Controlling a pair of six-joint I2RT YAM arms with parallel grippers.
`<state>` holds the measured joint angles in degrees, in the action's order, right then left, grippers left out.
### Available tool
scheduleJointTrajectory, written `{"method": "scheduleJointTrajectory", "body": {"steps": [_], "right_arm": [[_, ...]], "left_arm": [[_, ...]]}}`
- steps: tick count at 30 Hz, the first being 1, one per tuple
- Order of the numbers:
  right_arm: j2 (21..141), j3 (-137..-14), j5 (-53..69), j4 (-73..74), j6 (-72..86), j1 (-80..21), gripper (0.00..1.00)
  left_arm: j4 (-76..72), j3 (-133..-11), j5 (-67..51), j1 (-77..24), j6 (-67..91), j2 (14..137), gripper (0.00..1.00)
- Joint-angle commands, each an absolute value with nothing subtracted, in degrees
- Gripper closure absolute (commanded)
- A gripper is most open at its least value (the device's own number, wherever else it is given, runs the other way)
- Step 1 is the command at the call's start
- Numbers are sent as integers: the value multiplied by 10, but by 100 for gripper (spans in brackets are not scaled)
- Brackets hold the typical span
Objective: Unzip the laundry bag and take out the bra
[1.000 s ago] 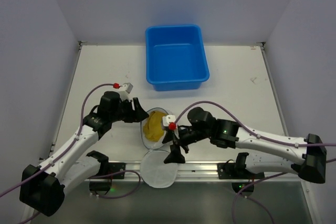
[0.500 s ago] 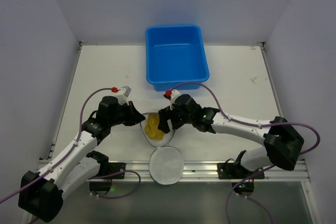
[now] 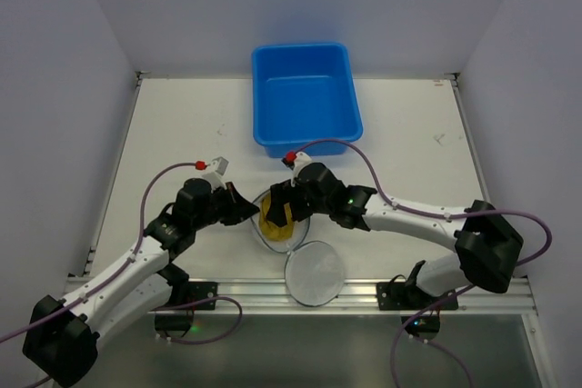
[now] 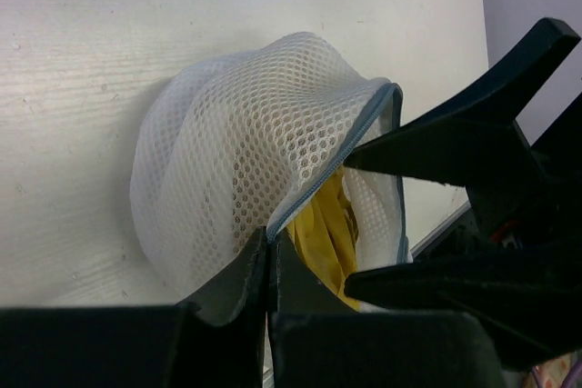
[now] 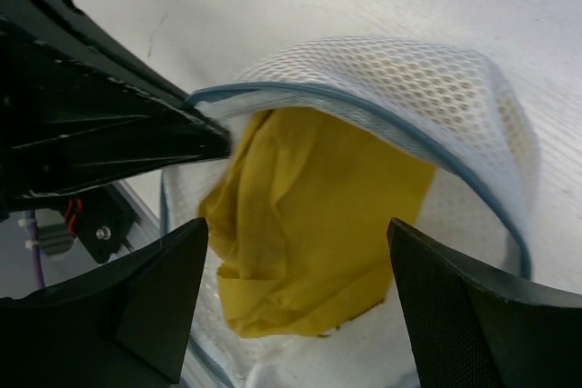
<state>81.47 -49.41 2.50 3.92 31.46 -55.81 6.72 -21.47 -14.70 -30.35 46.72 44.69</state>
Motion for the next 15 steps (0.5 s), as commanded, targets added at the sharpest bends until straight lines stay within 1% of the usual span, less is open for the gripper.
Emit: {"method": "scheduleJointTrajectory", "body": {"steps": [1, 6, 9, 15], "right_arm": [[837, -535, 3, 19, 335, -579, 19], [841, -548, -23, 14, 343, -605, 25], [860, -568, -41, 38, 354, -605, 26], [901, -582, -59, 31, 368, -606, 31]], "left_arm": [[38, -213, -118, -308, 487, 446, 100], [38, -212, -114, -309, 495, 449, 100], [39, -212, -113, -311, 494, 448, 100], [39, -211, -112, -312, 497, 443, 100]]}}
